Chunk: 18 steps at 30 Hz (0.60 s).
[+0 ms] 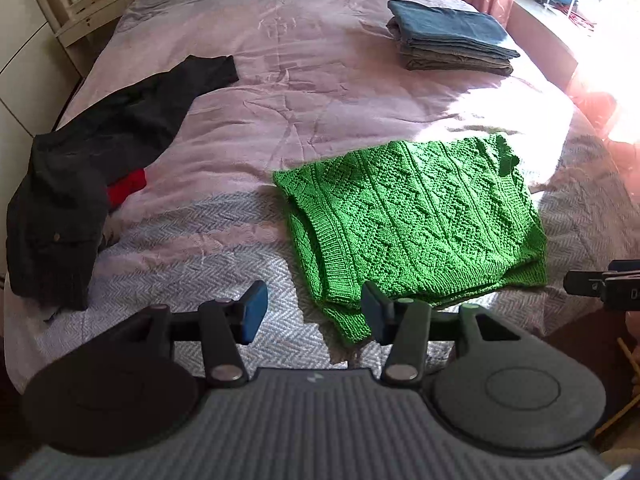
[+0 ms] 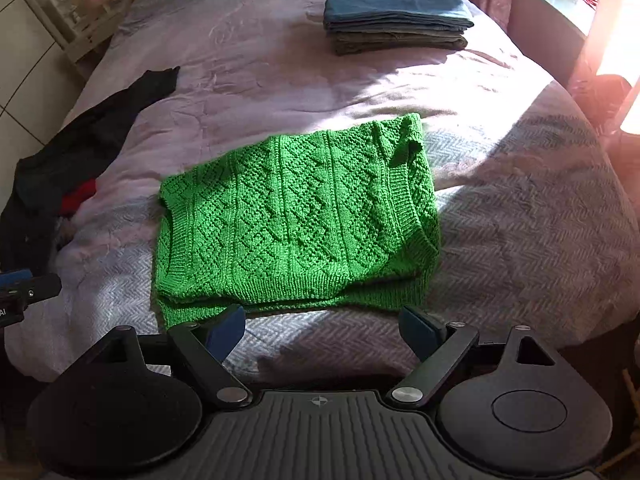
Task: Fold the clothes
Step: 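Move both grippers toward the side edge of the folded vest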
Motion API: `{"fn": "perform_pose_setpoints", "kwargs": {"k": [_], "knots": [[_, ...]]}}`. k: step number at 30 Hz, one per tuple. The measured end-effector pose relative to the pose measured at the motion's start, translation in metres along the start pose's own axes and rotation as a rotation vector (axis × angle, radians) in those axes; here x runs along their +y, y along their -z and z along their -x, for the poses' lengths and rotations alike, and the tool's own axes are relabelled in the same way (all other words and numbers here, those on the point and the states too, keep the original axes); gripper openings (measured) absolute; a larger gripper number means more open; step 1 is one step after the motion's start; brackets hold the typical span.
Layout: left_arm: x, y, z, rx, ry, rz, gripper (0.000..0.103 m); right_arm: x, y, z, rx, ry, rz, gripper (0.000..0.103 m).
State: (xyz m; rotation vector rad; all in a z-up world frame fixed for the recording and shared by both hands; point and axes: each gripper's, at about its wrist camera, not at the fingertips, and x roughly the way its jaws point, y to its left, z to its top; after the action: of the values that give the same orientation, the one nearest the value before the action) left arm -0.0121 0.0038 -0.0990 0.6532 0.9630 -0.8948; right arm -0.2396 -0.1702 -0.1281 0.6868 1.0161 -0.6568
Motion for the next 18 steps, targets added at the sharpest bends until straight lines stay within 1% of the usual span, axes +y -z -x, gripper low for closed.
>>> {"fn": "perform_pose_setpoints", "kwargs": {"k": [3,6,10,15,18], "knots": [[0.011,0.002,-0.007,0.009,0.024,-0.035,0.048,0.012,0.009,0.0,-0.005,0.026,-0.036,0.087],[0.02,0.006,-0.016,0.034,0.039,-0.051,0.048,0.021,0.016,-0.002,0.008,0.051,-0.064,0.087],[0.027,0.011,-0.024,0.064,0.068,-0.046,0.048,0.029,0.021,-0.005,0.027,0.074,-0.075,0.087],[0.036,0.018,-0.039,0.107,0.069,-0.025,0.048,0.037,0.02,-0.02,0.064,0.097,-0.051,0.087],[0.041,0.02,-0.047,0.124,0.064,-0.001,0.048,0.036,0.017,-0.03,0.074,0.091,-0.038,0.087]]}}
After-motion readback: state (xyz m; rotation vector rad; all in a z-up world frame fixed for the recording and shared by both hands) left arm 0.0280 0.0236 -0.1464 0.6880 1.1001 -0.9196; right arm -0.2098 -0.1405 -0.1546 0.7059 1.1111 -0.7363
